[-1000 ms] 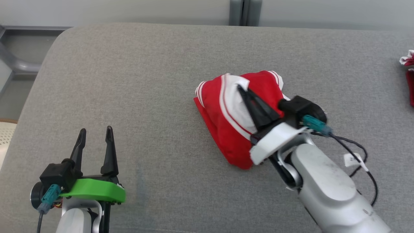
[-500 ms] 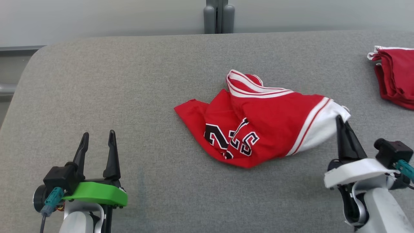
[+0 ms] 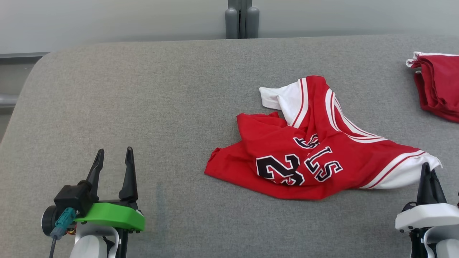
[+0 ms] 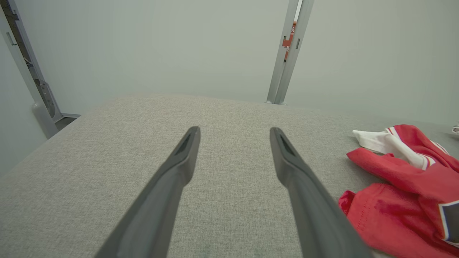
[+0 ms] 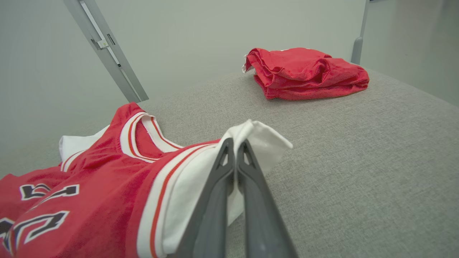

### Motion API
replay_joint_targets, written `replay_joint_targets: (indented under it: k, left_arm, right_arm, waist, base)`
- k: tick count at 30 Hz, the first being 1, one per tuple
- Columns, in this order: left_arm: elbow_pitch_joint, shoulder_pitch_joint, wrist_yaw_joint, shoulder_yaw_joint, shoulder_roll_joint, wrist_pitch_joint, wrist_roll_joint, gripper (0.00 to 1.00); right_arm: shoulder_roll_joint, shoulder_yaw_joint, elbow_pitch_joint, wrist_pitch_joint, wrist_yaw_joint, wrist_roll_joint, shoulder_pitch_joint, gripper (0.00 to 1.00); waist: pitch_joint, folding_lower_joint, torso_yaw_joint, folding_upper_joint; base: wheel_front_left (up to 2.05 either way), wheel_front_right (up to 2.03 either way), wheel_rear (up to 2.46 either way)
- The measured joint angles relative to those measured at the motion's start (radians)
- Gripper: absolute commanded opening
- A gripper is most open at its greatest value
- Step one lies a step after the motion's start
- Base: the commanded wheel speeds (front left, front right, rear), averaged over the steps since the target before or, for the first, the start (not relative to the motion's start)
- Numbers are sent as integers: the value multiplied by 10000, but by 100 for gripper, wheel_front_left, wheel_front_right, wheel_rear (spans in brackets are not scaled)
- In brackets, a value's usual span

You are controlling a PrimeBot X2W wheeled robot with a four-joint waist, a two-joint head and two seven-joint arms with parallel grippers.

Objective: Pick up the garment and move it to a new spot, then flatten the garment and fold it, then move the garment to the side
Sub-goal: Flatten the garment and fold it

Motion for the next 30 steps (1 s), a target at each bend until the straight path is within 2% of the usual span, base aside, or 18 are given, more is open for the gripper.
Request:
replay_joint_targets:
  k: [1,12,20,24,30]
  left_arm:
    - [0,4,0,8,0,0,-2,100]
    - [2,21,-31,58,27,0,0,100]
    - [-15,34,-33,109,29,0,2,100]
    - [-6,45,-33,109,25,0,2,100]
    - [-15,109,-33,88,8,0,6,100]
  right_arm:
    - [23,48,-42,0,0,-96,-22,100]
    - [-159,815,-1707,-2,0,-1007,-630,100]
    - [-391,2497,-2727,-2,0,-1271,-500,100]
    - [-353,3216,-2976,-2,0,-1486,-107,100]
    - [-159,3532,-3097,-2,0,-1628,173,100]
  waist:
    - [-7,0,-16,0]
    - [-80,0,-257,0]
    - [-99,0,-409,0]
    - [-134,0,-422,0]
    - [-89,0,-461,0]
  base:
    - [0,0,0]
    - [0,0,0]
    - [0,0,0]
    - [0,0,0]
    - [0,0,0]
